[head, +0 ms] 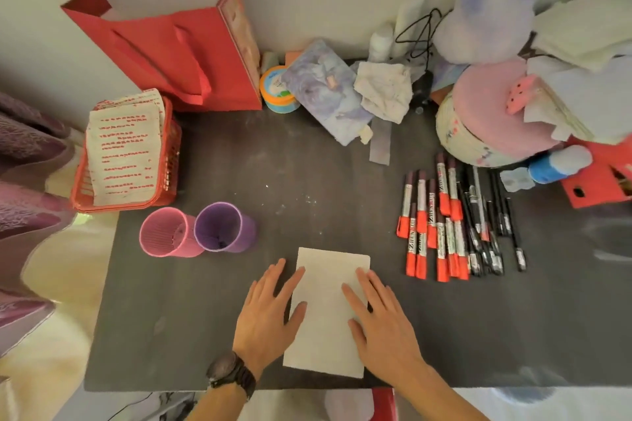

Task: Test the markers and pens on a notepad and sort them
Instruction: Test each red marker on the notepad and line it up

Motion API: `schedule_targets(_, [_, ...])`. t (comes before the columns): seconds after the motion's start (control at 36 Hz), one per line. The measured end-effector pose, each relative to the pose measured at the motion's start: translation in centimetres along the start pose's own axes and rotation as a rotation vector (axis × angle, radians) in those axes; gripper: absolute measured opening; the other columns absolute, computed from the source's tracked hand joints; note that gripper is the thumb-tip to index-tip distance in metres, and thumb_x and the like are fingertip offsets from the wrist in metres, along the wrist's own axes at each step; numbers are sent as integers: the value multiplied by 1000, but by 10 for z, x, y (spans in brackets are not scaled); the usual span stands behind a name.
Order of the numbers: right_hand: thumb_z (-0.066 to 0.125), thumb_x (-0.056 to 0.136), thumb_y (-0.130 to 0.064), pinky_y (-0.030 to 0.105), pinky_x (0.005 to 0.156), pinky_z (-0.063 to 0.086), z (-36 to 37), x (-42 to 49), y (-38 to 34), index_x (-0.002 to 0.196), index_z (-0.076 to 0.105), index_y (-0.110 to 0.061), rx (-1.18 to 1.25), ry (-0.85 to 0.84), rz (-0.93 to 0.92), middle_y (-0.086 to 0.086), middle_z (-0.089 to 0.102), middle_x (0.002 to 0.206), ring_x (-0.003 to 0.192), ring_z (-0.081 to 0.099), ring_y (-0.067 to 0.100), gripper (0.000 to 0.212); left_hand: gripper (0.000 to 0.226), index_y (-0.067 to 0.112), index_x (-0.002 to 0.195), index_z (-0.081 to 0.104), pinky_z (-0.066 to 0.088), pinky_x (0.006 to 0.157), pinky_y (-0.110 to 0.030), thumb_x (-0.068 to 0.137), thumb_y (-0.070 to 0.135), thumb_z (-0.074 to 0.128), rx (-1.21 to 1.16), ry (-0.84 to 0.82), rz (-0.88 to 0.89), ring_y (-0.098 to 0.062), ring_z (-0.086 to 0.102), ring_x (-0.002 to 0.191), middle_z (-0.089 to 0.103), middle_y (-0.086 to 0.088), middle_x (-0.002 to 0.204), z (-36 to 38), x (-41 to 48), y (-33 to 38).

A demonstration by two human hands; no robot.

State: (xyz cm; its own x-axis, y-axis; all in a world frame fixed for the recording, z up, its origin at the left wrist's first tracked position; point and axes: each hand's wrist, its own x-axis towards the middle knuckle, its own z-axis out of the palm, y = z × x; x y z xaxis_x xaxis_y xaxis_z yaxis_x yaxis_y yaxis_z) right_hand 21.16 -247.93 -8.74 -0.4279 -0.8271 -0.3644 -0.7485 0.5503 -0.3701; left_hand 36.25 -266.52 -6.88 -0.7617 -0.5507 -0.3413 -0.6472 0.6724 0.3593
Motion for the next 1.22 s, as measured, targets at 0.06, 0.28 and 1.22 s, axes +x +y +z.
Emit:
schedule_targets(0.06, [45,102,-44,44,123,20,3,-4,17,158,27,-35,22,47,-15,-1,6,170,155,11,24,60,59,43,152,27,15,120,-42,97,57,43,33,22,39,-21,18,151,17,5,164,7,14,6])
schedule_targets(0.28, [31,104,-35,44,123,28,29,-8,42,156,37,-24,-47,254,-148,3,25,167,155,20,24,54,57,34,149,39,9,122,-47,97,58,36,102,155,127,-23,17,151,23,-1,163,39,42,14])
schedule_targets(1.22, [59,93,-53,42,116,31,-42,29,65,131,59,-15,-146,759,123,11,51,146,138,39,32,54,70,42,155,19,-6,119,-34,92,73,22,52,378,163,-10,5,152,11,15,165,69,17,-8])
